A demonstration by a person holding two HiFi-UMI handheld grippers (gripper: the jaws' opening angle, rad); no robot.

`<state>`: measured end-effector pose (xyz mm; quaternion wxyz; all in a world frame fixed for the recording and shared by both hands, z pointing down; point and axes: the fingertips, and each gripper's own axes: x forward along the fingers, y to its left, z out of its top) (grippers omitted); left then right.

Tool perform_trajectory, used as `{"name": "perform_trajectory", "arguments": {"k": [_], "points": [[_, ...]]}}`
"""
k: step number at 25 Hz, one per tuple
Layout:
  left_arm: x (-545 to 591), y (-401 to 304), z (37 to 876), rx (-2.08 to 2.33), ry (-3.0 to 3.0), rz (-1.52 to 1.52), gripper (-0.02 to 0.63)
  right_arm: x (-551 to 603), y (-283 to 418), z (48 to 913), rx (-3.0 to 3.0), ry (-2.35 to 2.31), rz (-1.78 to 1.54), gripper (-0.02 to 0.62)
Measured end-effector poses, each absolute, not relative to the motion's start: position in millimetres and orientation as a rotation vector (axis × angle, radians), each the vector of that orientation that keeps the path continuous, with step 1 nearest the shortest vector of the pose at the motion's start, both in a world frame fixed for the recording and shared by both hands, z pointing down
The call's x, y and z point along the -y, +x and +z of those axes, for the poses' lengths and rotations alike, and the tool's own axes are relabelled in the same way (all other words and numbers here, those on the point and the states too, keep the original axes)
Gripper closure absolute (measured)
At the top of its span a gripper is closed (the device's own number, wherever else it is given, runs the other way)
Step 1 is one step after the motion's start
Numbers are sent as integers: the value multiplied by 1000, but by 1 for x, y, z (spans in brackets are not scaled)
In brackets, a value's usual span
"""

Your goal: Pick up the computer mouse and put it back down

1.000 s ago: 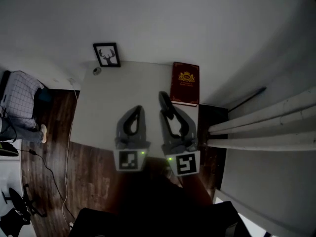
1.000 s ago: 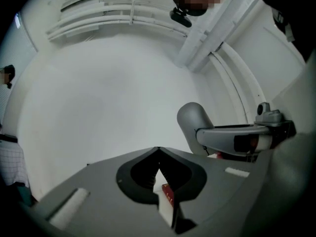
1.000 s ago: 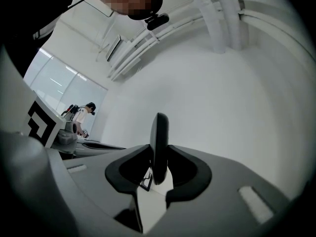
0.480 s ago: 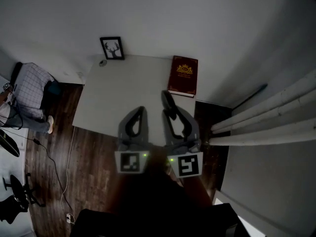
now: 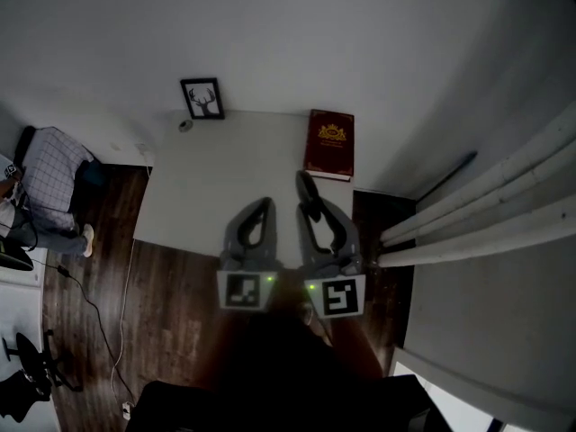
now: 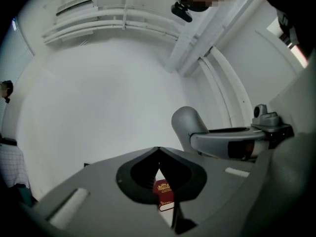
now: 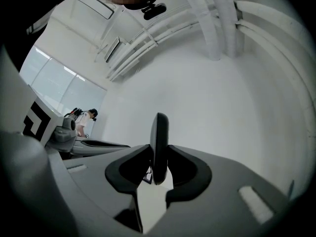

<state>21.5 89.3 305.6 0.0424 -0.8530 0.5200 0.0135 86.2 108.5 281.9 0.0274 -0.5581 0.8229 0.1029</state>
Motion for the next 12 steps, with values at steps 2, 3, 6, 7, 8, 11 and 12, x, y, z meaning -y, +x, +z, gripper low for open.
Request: {"name": "perform_trajectory", "arguments": {"k": [2, 3, 6, 7, 8, 11, 12], "points": [[-90, 16, 306, -1587, -2624, 58, 606, -109, 80, 283, -2544, -1729, 302, 468], [-90, 14, 305, -1589, -2633, 69, 606, -110, 77, 284, -2550, -1730, 296, 468], [-91, 11, 303, -1578, -2642, 70, 606, -108, 70, 284, -2554, -1729, 291, 468], [-91, 11, 302, -1571, -2642, 67, 606, -107, 69, 283, -2552, -1729, 298, 468], [-92, 11, 301, -1563, -2644, 65, 606, -107, 67, 281, -2549, -1727, 308, 468], [-92, 7, 298, -1542, -2648, 64, 606, -105, 61, 278, -2539, -1720, 321, 468], [-92, 6, 297, -1537, -2643, 65, 607, -105, 59, 277, -2539, -1717, 323, 468]]}}
